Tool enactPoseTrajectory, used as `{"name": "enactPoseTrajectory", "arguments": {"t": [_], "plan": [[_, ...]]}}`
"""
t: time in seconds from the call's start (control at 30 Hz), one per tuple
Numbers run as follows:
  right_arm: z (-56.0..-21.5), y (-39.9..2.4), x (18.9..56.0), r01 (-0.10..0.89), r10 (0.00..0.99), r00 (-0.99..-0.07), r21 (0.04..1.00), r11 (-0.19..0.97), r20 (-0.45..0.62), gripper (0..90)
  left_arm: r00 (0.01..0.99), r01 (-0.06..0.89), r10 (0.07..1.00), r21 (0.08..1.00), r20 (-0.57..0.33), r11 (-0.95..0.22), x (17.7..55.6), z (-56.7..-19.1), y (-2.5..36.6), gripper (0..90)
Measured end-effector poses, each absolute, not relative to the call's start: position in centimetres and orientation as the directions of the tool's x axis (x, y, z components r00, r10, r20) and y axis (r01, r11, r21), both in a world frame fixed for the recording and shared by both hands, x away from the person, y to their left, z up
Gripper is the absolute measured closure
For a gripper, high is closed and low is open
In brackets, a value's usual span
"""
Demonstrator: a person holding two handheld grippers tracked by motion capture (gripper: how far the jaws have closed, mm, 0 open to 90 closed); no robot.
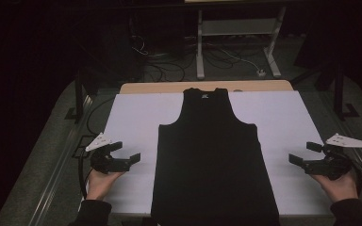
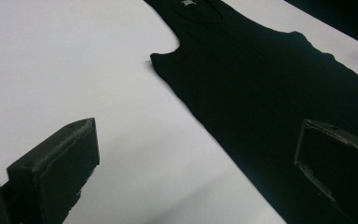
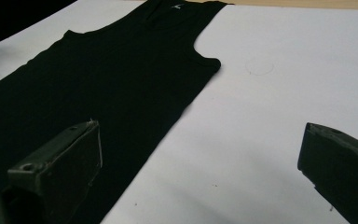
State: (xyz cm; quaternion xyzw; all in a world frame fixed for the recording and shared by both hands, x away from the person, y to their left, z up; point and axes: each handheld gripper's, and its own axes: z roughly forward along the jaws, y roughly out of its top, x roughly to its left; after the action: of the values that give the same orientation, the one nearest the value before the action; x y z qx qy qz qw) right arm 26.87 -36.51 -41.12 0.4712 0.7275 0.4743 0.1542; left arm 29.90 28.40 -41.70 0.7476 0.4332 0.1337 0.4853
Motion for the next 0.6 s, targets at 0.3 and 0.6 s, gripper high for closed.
{"name": "enactPoseTrajectory", "arguments": {"t": [0.3, 0.6], "plan": [[-41.10, -36.58, 26.72, 0.542, 0.829, -0.509, 0.834, 0.099, 0.232, 0.0, 0.594, 0.513, 0.774, 0.844, -0.220, -0.154, 29.84, -41.67, 28.35, 0.0], [-41.08, -36.66, 26.73, 0.541, 0.829, -0.509, 0.836, 0.097, 0.233, 0.0, 0.600, 0.509, 0.770, 0.846, -0.216, -0.159, 29.82, -41.65, 28.29, 0.0]]}}
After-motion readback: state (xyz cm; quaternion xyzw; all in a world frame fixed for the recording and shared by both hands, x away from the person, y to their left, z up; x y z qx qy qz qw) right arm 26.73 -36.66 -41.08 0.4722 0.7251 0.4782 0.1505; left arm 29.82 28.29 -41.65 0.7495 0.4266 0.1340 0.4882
